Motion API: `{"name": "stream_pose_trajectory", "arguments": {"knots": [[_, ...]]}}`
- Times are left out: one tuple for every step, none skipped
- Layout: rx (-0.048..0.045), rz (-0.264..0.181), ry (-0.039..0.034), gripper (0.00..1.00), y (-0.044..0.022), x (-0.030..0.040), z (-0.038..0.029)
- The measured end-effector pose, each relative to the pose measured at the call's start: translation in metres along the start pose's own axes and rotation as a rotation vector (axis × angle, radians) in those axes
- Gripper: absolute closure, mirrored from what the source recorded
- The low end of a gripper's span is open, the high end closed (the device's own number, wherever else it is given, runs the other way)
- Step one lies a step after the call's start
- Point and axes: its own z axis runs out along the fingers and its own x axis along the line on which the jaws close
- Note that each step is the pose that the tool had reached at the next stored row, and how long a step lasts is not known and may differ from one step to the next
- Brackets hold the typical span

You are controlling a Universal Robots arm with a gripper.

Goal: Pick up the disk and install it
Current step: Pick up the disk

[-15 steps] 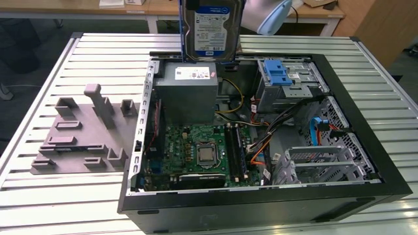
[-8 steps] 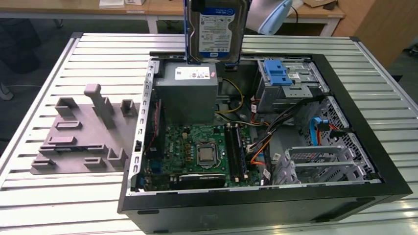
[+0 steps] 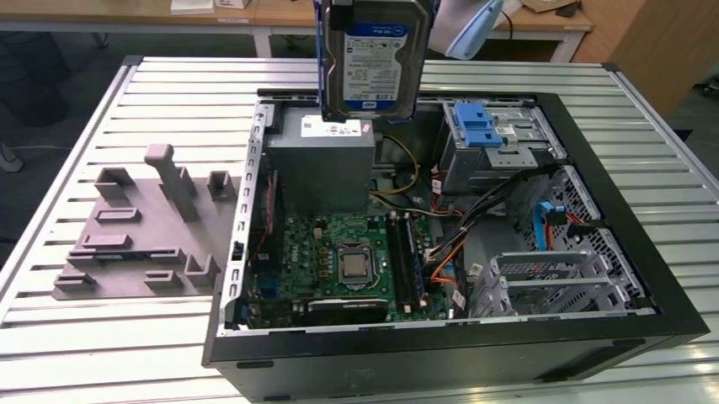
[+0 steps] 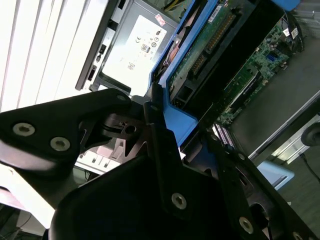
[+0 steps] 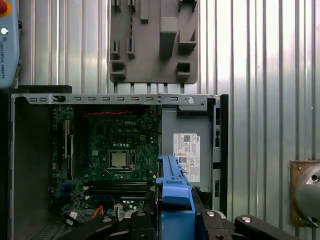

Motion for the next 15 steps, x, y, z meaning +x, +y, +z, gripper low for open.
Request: {"name": "stream_pose_trajectory", "arguments": {"knots": [[0.0,0.0,-0.0001,0.64,-0.0001,0.0027,0.0],[0.0,0.0,-0.0001,0.64,-0.0001,0.0052,0.0001],[0.0001,0.0,-0.0001,0.64,-0.0002,0.0076,0.0001],[0.0002,0.0,-0.0001,0.64,-0.0006,0.009,0.0001],[0.0001,0.0,-0.0002,0.64,-0.0014,0.0095,0.0001],[0.0001,0.0,-0.0001,0.64,-0.0035,0.0096,0.0001],[0.0,0.0,-0.0001,0.64,-0.0064,0.0096,0.0],[0.0,0.0,0.0001,0.64,-0.0091,0.0096,-0.0001],[0.0,0.0,0.0,0.64,-0.0107,0.0095,-0.0001],[0.0,0.0,0.0,0.64,-0.0112,0.0096,-0.0001],[0.0,0.0,0.0,0.64,-0.0112,0.0096,-0.0001],[0.0,0.0,-0.0001,0.64,-0.0112,0.0096,-0.0001],[0.0,0.0,0.0,0.64,-0.0112,0.0095,-0.0001],[0.0,0.0,-0.0001,0.64,-0.0114,0.0095,-0.0001],[0.0,0.0,0.0,0.64,-0.0115,0.0095,-0.0001]]}}
